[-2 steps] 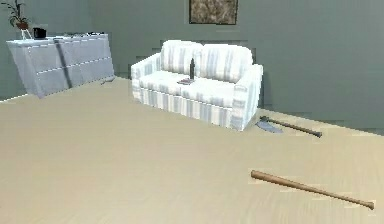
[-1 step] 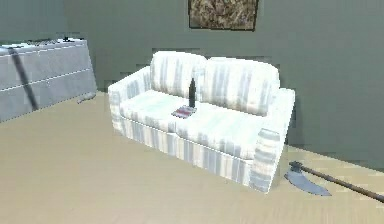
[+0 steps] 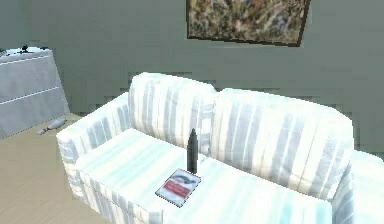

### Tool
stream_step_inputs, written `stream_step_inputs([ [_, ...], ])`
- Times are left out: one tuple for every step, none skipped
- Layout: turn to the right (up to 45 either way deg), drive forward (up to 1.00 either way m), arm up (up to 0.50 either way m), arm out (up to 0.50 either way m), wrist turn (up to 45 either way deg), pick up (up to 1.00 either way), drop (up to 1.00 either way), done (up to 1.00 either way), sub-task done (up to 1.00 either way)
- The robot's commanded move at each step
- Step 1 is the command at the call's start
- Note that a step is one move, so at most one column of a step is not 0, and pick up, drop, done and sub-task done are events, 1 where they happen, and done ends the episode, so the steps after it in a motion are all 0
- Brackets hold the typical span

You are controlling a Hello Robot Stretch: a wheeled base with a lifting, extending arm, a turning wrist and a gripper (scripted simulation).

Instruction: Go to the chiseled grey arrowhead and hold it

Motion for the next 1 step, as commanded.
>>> stream_step_inputs([
  [0.0, 0.2, 0.0, 0.0, 0.0, 0.0, 0.0, 0.0, 0.0],
])
